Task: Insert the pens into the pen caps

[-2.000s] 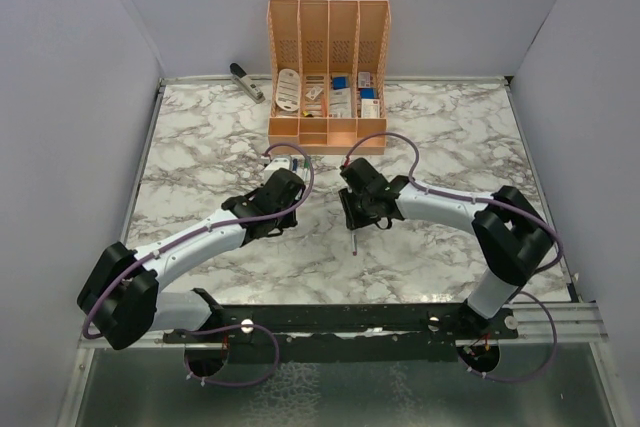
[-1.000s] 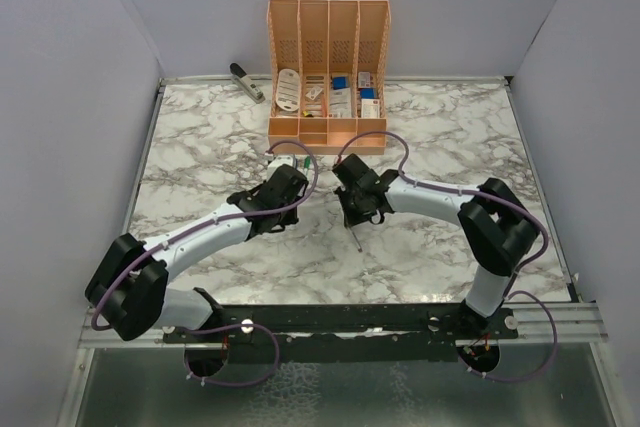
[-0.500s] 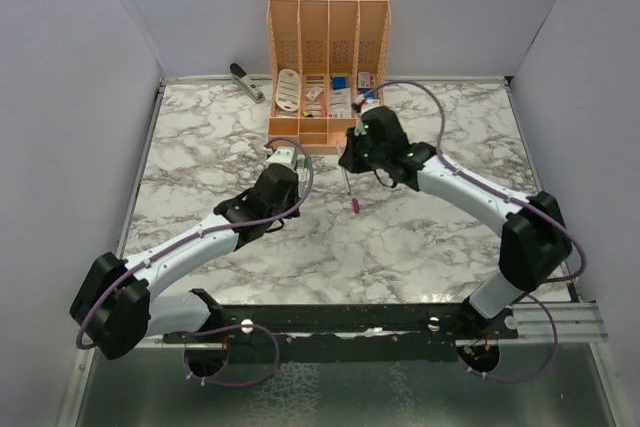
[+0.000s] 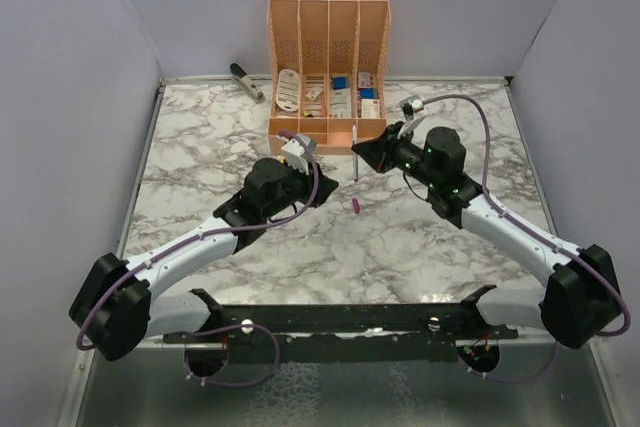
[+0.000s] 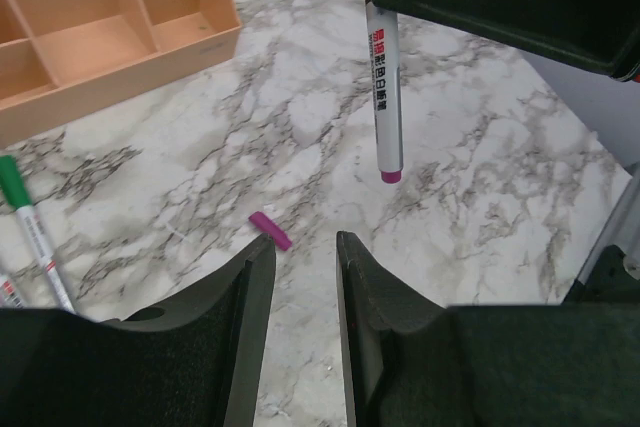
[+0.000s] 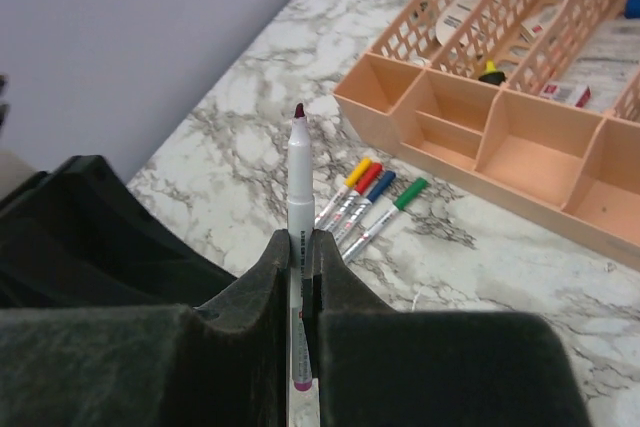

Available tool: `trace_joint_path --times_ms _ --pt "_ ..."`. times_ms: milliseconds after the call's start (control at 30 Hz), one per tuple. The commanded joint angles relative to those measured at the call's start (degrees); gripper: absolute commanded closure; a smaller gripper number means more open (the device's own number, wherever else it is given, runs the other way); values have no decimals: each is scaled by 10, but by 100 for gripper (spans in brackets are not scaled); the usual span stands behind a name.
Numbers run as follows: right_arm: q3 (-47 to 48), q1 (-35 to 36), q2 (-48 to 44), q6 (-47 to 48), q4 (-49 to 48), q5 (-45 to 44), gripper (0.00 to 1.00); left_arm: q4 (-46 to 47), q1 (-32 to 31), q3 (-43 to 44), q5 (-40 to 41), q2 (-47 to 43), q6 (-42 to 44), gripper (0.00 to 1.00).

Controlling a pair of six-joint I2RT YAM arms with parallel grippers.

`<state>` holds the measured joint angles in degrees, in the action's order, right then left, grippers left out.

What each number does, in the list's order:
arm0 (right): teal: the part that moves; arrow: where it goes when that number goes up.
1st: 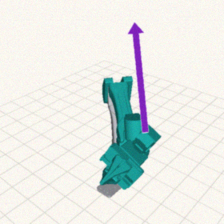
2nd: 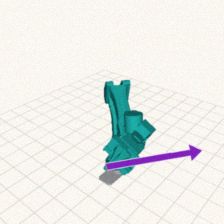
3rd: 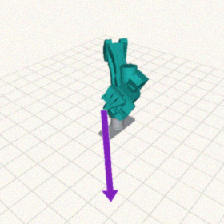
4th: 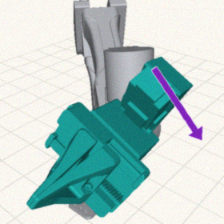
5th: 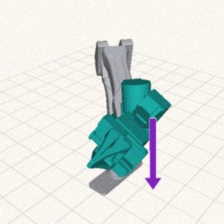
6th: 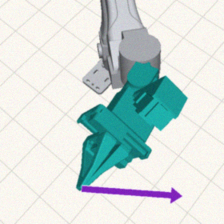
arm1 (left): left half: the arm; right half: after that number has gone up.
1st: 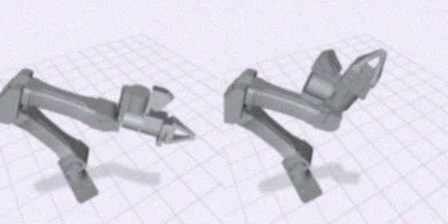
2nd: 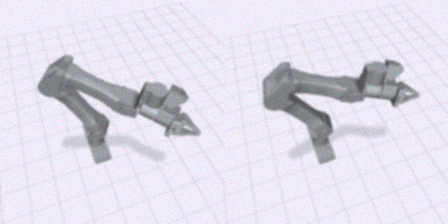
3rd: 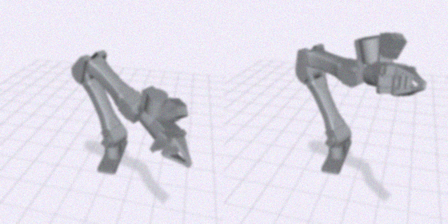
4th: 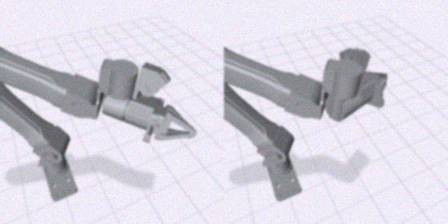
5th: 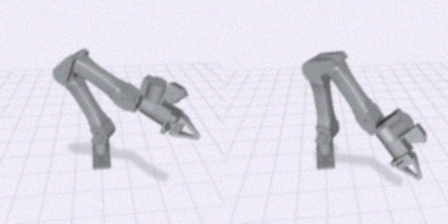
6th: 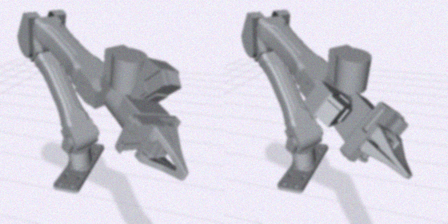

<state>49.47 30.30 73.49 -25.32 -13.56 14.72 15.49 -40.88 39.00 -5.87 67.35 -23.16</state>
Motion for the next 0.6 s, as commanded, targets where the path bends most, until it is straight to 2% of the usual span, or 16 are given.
trace_joint_path --times_ms 0,167,400,567 --pt "-42 0 -58 -6 -131 57 99 104 4 29 -126 30 6 65" --pt "-65 1 -85 -17 -152 68 99 124 4 64 -201 64 5 64" --pt "-74 0 -92 -26 -160 83 99 166 4 76 -248 71 -8 63" --pt "-71 1 -89 -31 -160 94 98 175 5 78 -249 69 -14 62"
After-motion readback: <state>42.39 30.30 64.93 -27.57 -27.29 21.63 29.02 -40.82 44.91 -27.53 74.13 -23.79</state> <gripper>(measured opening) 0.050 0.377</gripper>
